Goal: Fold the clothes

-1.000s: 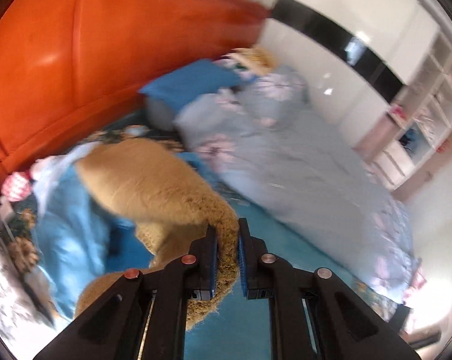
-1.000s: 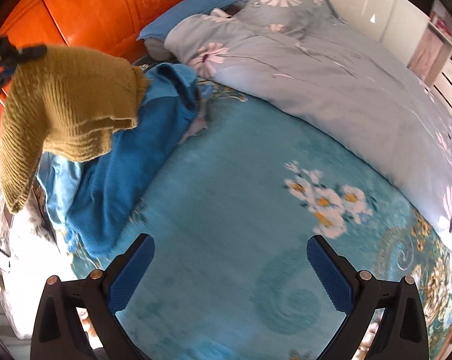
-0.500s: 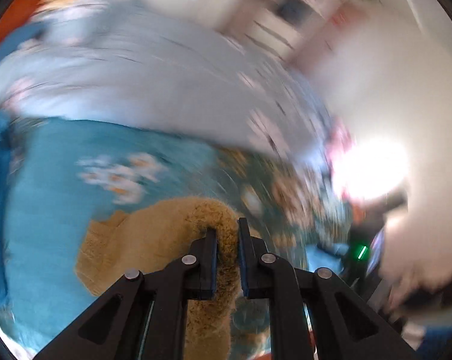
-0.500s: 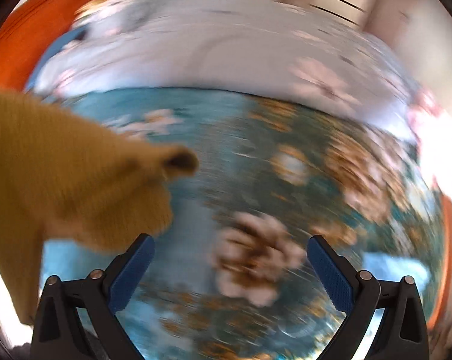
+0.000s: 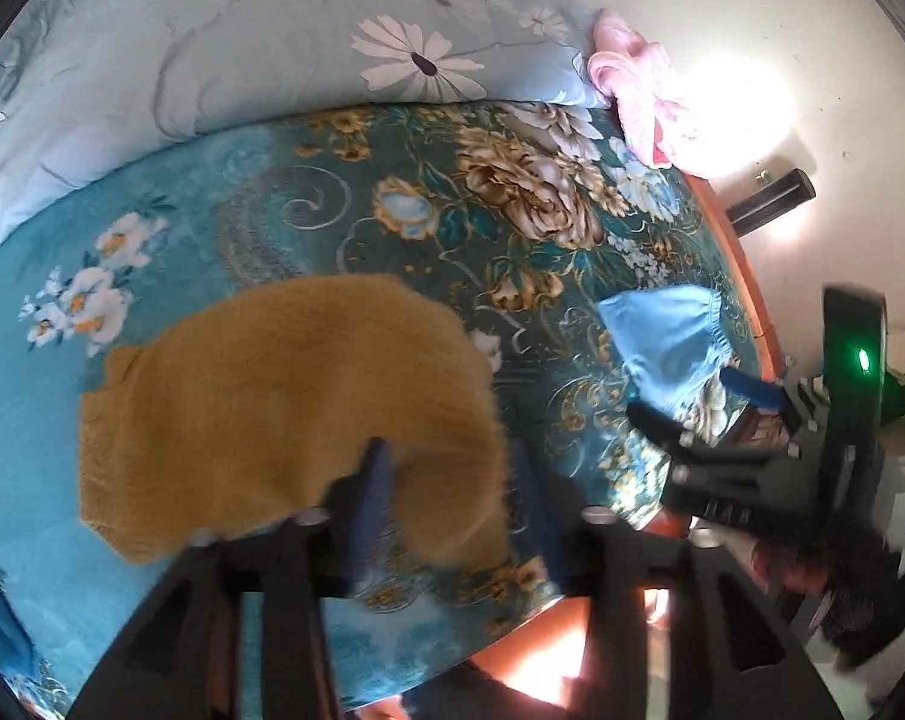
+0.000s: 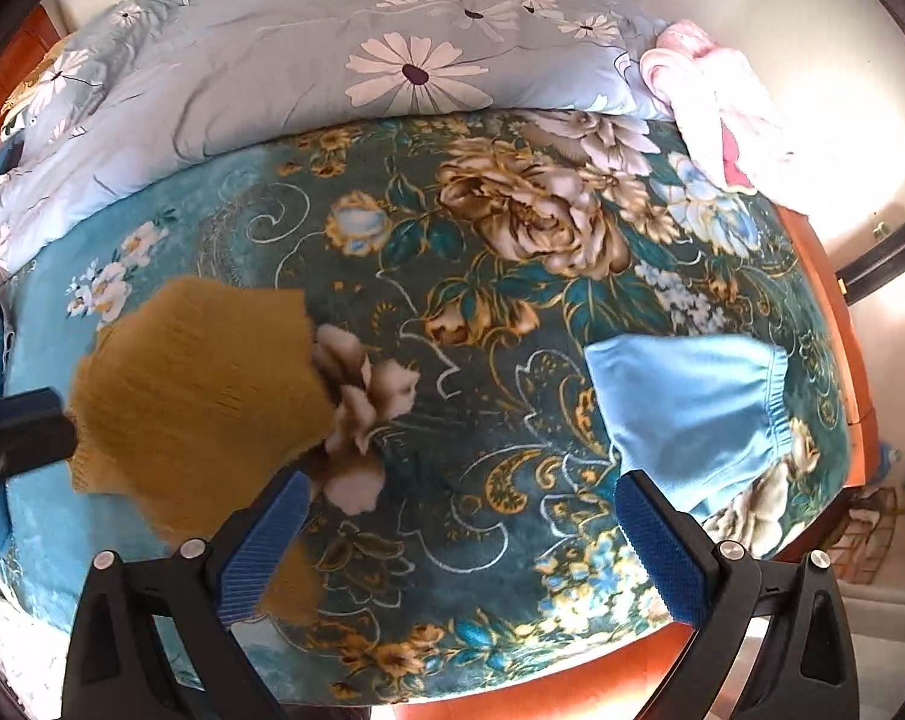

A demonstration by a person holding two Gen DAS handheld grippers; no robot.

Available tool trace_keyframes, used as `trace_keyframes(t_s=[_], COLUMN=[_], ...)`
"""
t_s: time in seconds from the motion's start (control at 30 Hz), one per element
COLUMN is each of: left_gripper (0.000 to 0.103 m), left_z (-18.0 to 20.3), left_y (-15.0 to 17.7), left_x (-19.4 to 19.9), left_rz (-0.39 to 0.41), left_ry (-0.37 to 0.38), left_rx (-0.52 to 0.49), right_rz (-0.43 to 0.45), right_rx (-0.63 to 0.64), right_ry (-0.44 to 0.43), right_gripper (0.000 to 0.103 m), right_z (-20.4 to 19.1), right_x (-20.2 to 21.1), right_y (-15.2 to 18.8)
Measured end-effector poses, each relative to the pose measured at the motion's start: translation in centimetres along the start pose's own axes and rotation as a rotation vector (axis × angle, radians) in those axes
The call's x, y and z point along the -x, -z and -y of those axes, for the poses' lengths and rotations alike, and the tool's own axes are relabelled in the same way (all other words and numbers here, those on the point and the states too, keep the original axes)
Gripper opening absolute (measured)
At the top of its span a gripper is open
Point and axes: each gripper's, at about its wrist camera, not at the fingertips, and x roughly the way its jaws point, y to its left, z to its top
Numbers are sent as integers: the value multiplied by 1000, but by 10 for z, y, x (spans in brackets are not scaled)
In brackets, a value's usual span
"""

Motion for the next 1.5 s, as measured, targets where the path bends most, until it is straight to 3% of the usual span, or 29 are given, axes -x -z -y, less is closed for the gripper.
trace_keyframes(t_s=[0.07, 0.13, 0.3, 0.37, 0.5, 0.57, 0.63, 0.77, 0.83, 0.9, 1.1, 1.2, 1.33, 1.5], left_gripper=[56, 62, 62, 62, 62, 62, 62, 62, 62, 62, 62, 62, 62, 62], left_z=[-19, -57, -172, -210, -252, -257, -261, -265, -268, -270, -276, -280, -283, -282], left_y=[8, 18, 50, 65, 88, 93, 98, 101, 98, 93, 78, 77, 79, 78], left_x=[9, 17, 16, 9, 7, 9, 10, 8, 7, 7, 10, 8, -1, -17], left_rz=[29, 59, 9, -32, -85, -96, -109, -144, -149, -150, -131, -140, -166, -209], left_ry=[-13, -88, -243, -296, -311, -307, -302, -285, -272, -257, -237, -235, -238, -266], left_rx=[21, 111, 447, 554, 672, 676, 676, 664, 662, 665, 669, 676, 671, 615], right_rz=[0, 16, 48, 9, -103, -159, -212, -274, -283, -277, -176, -148, -296, -425], right_rx=[4, 13, 77, 129, 179, 160, 128, 78, 69, 59, 98, 184, 293, 264], right_ry=[-2, -7, -63, -119, -126, -112, -115, -122, -131, -147, -236, -288, -348, -371], right_gripper=[103, 103, 103, 103, 103, 98, 79, 52, 26, 17, 12, 8, 7, 7], right_z=[-6, -15, -57, -84, -120, -124, -125, -122, -122, -123, -133, -149, -171, -187], right_x=[-1, 1, 0, -15, -61, -80, -96, -105, -103, -96, -41, -10, -17, -51], right_y=[1, -4, -26, -37, -49, -51, -53, -54, -53, -55, -52, -26, 44, 88])
